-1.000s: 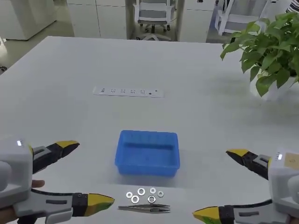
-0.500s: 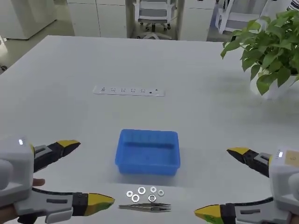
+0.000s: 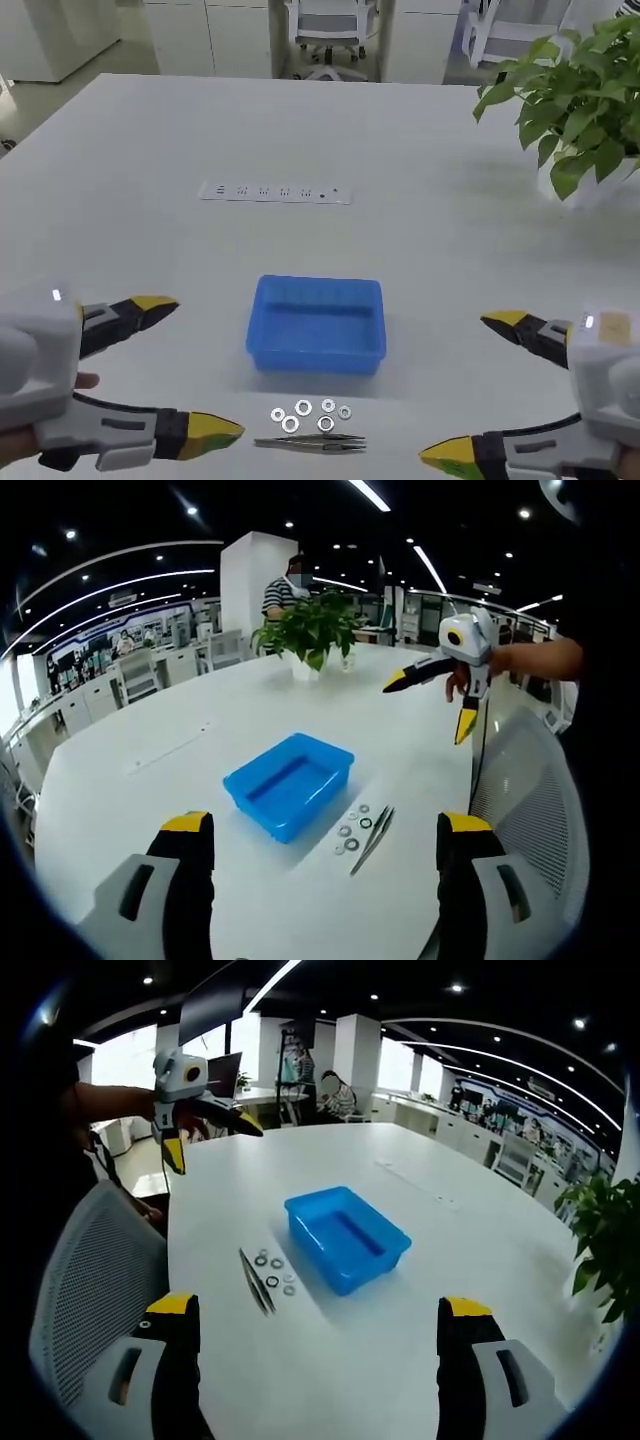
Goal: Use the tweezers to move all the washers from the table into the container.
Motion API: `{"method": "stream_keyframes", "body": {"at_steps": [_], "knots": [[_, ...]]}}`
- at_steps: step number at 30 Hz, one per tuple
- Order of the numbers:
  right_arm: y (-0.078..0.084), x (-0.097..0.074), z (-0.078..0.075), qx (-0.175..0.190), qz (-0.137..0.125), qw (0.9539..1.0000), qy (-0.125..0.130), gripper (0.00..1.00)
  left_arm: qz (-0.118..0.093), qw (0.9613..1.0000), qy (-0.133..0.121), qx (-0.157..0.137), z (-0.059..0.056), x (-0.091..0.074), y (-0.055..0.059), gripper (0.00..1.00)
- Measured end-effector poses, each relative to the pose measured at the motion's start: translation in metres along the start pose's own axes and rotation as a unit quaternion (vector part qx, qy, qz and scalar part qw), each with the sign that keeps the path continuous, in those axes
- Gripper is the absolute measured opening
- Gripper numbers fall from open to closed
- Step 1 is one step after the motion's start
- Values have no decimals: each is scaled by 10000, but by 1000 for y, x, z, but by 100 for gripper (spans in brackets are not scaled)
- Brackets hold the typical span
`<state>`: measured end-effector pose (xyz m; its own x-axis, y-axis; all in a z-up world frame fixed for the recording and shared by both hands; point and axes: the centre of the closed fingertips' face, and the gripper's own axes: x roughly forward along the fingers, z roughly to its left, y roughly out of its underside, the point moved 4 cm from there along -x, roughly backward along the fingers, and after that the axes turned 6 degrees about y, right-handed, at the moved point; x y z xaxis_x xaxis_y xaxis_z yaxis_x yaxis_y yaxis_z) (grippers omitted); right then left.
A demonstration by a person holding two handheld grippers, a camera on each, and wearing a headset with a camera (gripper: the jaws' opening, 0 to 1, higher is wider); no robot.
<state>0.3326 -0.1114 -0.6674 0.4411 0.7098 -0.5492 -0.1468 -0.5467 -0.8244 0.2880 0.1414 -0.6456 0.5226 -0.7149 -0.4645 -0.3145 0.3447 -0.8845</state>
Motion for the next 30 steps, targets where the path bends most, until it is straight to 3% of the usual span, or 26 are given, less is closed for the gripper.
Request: {"method": "stream_keyframes", "body": {"at_steps": [21, 30], "knots": [[-5, 17, -2, -444, 204, 9982, -361, 96, 346, 9985, 359, 235, 2, 17, 3, 94], [-8, 25, 1, -610, 279, 9962, -549, 88, 460, 9971, 499, 352, 1, 24, 7, 91]]}}
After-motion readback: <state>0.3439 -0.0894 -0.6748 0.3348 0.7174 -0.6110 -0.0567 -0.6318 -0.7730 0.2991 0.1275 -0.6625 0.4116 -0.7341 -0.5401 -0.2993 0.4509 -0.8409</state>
